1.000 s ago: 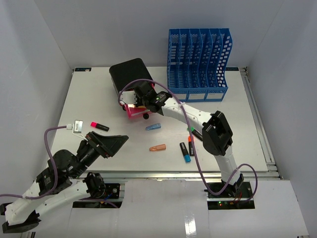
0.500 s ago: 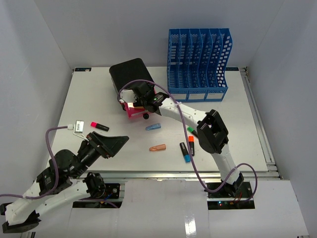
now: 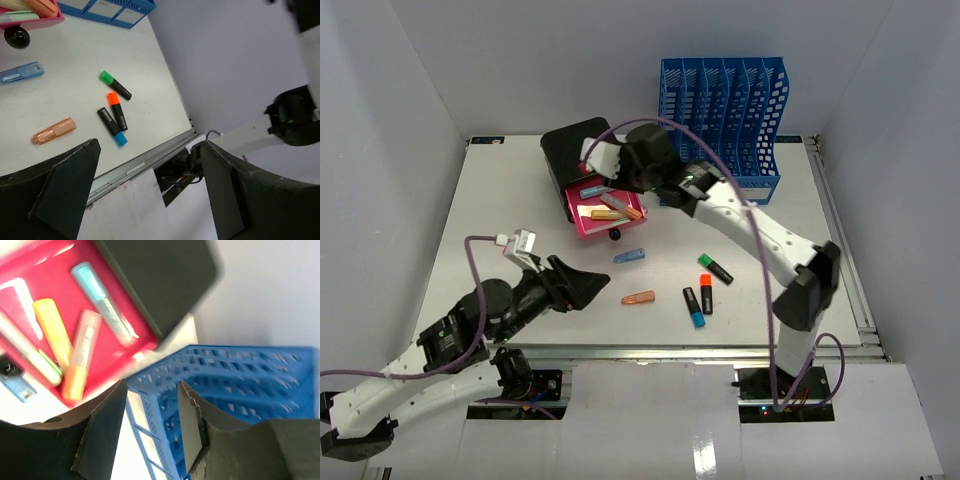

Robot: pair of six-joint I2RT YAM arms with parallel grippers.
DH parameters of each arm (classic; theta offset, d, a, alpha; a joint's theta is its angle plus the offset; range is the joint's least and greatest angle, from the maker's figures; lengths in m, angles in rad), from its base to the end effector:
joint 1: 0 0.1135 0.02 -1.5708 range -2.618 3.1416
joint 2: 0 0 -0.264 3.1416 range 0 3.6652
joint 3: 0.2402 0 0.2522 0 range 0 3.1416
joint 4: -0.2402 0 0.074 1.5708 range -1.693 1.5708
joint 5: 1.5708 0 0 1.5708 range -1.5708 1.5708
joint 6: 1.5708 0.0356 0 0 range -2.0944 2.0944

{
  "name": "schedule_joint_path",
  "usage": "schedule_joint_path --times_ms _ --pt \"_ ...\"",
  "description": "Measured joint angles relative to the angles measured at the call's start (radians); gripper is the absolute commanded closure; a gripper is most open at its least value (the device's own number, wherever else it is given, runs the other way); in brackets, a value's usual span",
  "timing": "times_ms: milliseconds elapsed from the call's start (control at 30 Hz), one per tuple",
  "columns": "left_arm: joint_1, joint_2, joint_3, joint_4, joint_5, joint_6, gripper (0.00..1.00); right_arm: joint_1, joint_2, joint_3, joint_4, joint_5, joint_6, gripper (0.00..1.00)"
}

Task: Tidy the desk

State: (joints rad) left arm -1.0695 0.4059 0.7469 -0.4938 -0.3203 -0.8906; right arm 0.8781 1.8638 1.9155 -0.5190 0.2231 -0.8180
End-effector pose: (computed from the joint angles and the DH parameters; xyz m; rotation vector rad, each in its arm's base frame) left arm 0.0554 -0.0777 0.3398 -0.0898 1.8611 -1.1488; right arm 0.2838 0.3296 0.3898 -1.4271 1.4449 -0.1894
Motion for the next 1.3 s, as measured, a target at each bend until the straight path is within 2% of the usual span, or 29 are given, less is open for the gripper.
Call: schedule_joint_path --times_ms 67,133,167,233,300,367,433,600,833,1000,1133,1300 --pt "0.0 0.089 0.028 0.002 0.02 0.037 0.32 -0.051 -0.104 -0.015 -0.017 -0.111 0.036 0.65" --pt "0.0 0.173 0.059 0.003 0.037 0.079 0.56 -0.128 -0.22 -0.057 -0.025 -0.245 0.067 0.75" --pt "0.0 0.211 0.072 0.003 0.045 0.109 0.65 -0.175 -0.28 -0.1 -0.016 -0.319 0.075 0.79" --pt "0.0 0.284 0.098 0.0 0.056 0.184 0.75 -0.262 -0.413 -0.24 0.01 -0.459 0.068 0.87" --pt "0.0 0.355 0.123 0.001 0.061 0.258 0.84 -0.308 -0.57 -0.448 0.013 -0.569 0.012 0.92" --pt "0.0 0.432 0.15 -0.001 0.065 0.352 0.9 -0.31 -0.713 -0.658 0.013 -0.659 -0.051 0.92" --pt "0.001 0.506 0.172 -0.002 0.066 0.449 0.91 -0.299 -0.822 -0.822 -0.013 -0.732 -0.113 0.92" --pt "0.067 0.74 0.242 -0.037 0.11 0.709 0.91 -0.316 -0.937 -0.983 -0.033 -0.837 -0.196 0.92" --pt "0.216 1.044 0.351 -0.079 0.171 1.001 0.89 -0.389 -0.994 -1.068 -0.028 -0.922 -0.252 0.92" --pt "0.24 1.181 0.387 -0.086 0.129 1.205 0.89 -0.461 -0.973 -1.102 0.005 -0.985 -0.256 0.92" --pt "0.24 1.254 0.396 -0.072 0.083 1.338 0.78 -0.506 -0.968 -1.137 0.032 -1.033 -0.249 0.92" --pt "0.243 1.267 0.388 -0.018 0.007 1.465 0.64 -0.535 -0.967 -1.161 0.059 -1.077 -0.236 0.92"
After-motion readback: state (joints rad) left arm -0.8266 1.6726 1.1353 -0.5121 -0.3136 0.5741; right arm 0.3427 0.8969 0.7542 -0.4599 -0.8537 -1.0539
